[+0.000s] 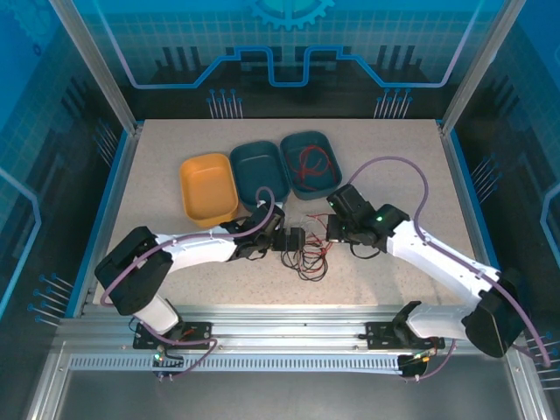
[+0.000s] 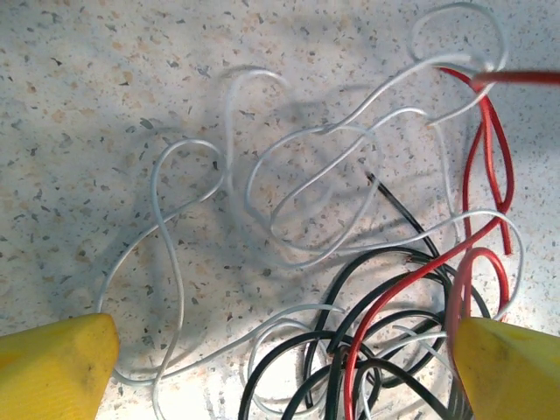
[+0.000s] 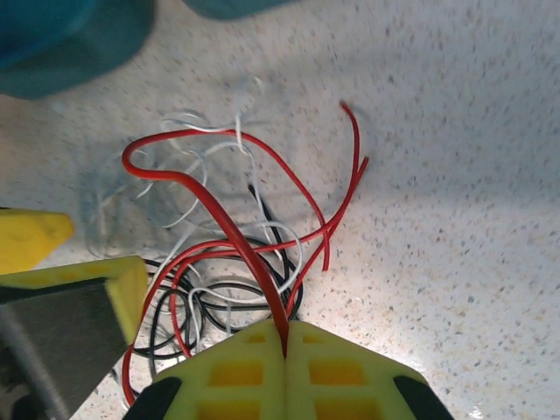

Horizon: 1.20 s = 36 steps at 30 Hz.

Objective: Untangle the cables

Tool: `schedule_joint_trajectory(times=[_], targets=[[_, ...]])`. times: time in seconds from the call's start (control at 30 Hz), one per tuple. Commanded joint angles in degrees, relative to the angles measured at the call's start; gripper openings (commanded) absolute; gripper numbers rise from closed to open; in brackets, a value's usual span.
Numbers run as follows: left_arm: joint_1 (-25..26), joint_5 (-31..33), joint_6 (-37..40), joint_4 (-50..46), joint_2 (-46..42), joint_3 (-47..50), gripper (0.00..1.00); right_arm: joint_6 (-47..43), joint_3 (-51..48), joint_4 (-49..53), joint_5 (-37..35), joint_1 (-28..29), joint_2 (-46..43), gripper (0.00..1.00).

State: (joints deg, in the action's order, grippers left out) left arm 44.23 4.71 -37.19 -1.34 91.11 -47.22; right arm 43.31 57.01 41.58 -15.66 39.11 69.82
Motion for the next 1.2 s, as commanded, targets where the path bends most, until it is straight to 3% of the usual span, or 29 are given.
schedule_joint_trajectory(times=[0.0,0.3,0.63,1.0,1.17], targets=[[0.4,0.6,0.3,-0.6,-2.0,-0.4,0.99,-3.5,3.8,0.4,-2.8,0.9,-3.0,0.00],[0.3,1.1,-0.4,1.3,-4.4,2.0,0.99,-8.1,10.1,0.2,-5.0,1.0,-7.0,0.00],[0.3,1.2,0.7,2.0,-5.9,3.2,0.99,-11.7,15.1,-0.9,-2.7,1.1,-9.4,0.00],[0.0,-3.2,9.0,12.4,-15.5,8.1,0.93,-15.2,18.7,-1.4,2.4,0.9,-11.1,0.00],[-0.7,-8.4,12.4,18.8,-18.5,10.7,0.85,-15.9,19.8,-2.4,3.5,0.8,-10.6,0.00]])
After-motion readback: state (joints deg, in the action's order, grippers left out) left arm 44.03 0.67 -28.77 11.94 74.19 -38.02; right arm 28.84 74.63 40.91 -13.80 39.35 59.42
